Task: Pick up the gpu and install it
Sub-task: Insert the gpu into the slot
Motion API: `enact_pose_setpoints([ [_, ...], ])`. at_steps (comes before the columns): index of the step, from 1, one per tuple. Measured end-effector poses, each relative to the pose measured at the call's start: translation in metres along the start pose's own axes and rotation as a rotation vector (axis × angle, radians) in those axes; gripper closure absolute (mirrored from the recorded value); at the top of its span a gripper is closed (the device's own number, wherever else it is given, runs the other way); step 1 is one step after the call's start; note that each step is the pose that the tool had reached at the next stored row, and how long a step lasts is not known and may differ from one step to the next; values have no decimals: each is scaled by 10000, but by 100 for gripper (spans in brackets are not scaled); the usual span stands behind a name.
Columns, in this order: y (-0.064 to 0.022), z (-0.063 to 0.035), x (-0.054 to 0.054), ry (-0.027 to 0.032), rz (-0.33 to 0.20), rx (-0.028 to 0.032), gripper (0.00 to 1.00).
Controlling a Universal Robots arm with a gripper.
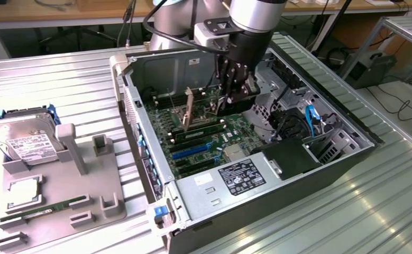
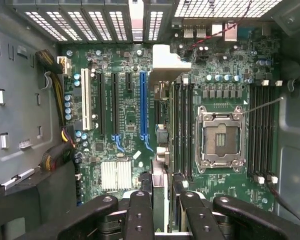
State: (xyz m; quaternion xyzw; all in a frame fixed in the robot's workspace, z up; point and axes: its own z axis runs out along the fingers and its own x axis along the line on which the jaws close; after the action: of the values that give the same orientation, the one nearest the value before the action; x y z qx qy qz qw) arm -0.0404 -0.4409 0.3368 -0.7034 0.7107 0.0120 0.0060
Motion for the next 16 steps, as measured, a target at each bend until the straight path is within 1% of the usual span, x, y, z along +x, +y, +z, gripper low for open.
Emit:
enact_pose_setpoints([
  [12, 68, 59, 29, 0, -59, -1, 74],
  [16, 104, 80, 32, 1, -73, -2, 74],
])
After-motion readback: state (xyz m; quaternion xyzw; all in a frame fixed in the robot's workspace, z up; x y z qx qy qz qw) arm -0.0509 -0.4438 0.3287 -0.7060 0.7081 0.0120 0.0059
